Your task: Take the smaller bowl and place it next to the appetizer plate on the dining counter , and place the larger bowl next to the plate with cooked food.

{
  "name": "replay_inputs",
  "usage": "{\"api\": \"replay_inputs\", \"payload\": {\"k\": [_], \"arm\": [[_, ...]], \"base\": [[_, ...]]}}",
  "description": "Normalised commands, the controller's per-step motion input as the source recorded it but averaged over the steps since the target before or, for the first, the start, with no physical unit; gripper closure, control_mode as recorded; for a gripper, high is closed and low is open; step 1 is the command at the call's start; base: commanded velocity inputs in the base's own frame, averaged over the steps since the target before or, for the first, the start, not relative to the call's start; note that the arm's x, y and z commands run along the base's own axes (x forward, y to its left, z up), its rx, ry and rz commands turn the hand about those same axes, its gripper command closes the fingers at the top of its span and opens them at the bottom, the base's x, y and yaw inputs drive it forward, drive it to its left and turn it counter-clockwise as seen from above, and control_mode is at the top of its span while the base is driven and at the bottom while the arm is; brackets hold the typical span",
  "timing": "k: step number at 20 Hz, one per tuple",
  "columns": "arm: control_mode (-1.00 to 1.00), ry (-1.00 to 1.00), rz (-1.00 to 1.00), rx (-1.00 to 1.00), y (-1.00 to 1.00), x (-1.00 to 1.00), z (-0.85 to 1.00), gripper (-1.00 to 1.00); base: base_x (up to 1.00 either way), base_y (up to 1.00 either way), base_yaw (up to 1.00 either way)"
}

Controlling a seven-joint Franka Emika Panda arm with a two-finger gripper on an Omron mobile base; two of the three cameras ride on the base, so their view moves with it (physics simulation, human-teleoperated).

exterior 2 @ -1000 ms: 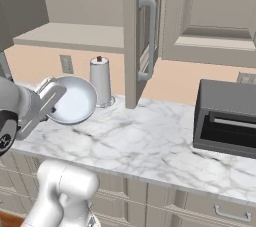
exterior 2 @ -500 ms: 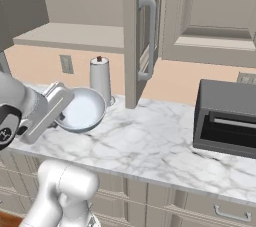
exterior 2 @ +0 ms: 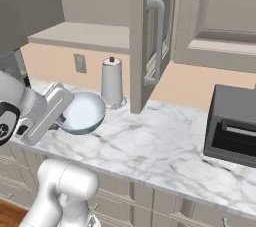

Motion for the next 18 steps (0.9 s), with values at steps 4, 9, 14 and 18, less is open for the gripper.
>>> {"api": "replay_inputs", "payload": {"k": [4,9,14,18], "arm": [[1.0,0.0,0.0,0.0,0.0,0.0,0.0,1.0],[1.0,0.0,0.0,0.0,0.0,0.0,0.0,1.0],[1.0,0.0,0.0,0.0,0.0,0.0,0.0,1.0],[1.0,0.0,0.0,0.0,0.0,0.0,0.0,1.0]], "base": [[-0.11,0.0,0.57],[-0.16,0.0,0.78],[-0.17,0.0,0.82],[-0.08,0.01,0.89]]}}
